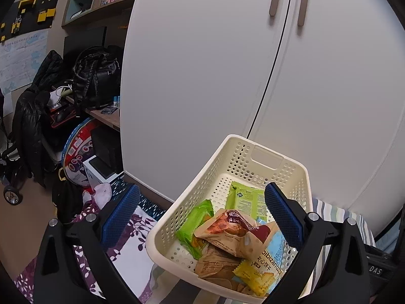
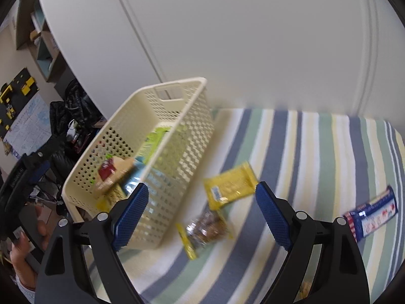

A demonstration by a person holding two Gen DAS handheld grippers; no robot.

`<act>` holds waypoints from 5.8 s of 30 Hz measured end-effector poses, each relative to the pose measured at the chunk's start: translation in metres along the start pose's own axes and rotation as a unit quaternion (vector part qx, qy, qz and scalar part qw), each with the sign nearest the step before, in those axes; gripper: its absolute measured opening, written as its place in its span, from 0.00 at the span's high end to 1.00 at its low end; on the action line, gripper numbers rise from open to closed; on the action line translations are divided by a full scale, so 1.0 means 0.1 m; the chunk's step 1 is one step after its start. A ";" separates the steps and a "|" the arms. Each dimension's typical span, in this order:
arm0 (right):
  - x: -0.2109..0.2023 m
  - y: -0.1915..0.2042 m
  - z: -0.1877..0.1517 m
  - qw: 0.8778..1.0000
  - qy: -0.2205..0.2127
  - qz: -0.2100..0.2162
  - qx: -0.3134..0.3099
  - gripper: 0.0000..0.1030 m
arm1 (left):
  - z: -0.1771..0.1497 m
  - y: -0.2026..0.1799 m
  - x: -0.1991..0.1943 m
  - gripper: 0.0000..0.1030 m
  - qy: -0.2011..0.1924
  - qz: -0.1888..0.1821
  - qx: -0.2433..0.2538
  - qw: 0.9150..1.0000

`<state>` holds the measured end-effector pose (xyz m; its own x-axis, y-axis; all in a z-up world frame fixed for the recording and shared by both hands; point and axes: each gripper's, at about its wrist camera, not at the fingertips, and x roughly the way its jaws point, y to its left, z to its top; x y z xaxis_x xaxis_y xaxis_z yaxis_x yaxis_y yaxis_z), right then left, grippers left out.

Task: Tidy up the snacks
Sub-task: 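Withdraw the right gripper from the basket toward the blue packet on the table, then lower the right gripper onto the blue wafer packet and close it, then close the left gripper on the clear cracker bag while the right gripper holds the blue packet, then carry the clear cracker bag into the basket and open the left gripper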

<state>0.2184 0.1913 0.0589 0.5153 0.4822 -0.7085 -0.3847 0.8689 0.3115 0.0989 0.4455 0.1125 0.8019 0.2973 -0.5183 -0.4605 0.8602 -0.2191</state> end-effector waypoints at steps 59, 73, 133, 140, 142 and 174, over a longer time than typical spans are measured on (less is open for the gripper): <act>0.13 -1.85 -0.24 0.973 0.055 -0.160 0.157 0.13 | -0.97 -1.81 -0.25 0.03 0.077 -0.199 0.251 0.944; 0.16 -1.82 -0.26 0.972 0.074 -0.197 0.103 0.54 | -1.06 -1.89 -0.18 0.03 0.085 -0.196 0.268 0.939; -0.19 -2.24 -0.49 0.973 0.067 -0.179 0.128 0.58 | -1.81 -2.72 0.16 0.43 0.293 -0.344 0.329 0.829; -0.34 -2.11 -0.54 0.979 0.044 -0.154 0.130 0.58 | -1.45 -2.48 0.03 0.43 0.249 -0.340 0.300 0.856; -0.43 -2.09 -0.56 0.980 0.039 -0.144 0.133 0.58 | -1.35 -2.44 0.04 0.43 0.234 -0.333 0.291 0.866; -0.26 -1.05 -0.19 0.994 0.021 -0.072 0.078 0.57 | -0.08 -0.72 0.58 0.36 0.126 -0.176 0.053 0.975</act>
<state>0.2305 0.0857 0.0322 0.5223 0.3498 -0.7777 -0.1851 0.9367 0.2971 0.1760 0.3974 0.0913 0.7777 -0.1236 -0.6164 -0.1217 0.9324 -0.3404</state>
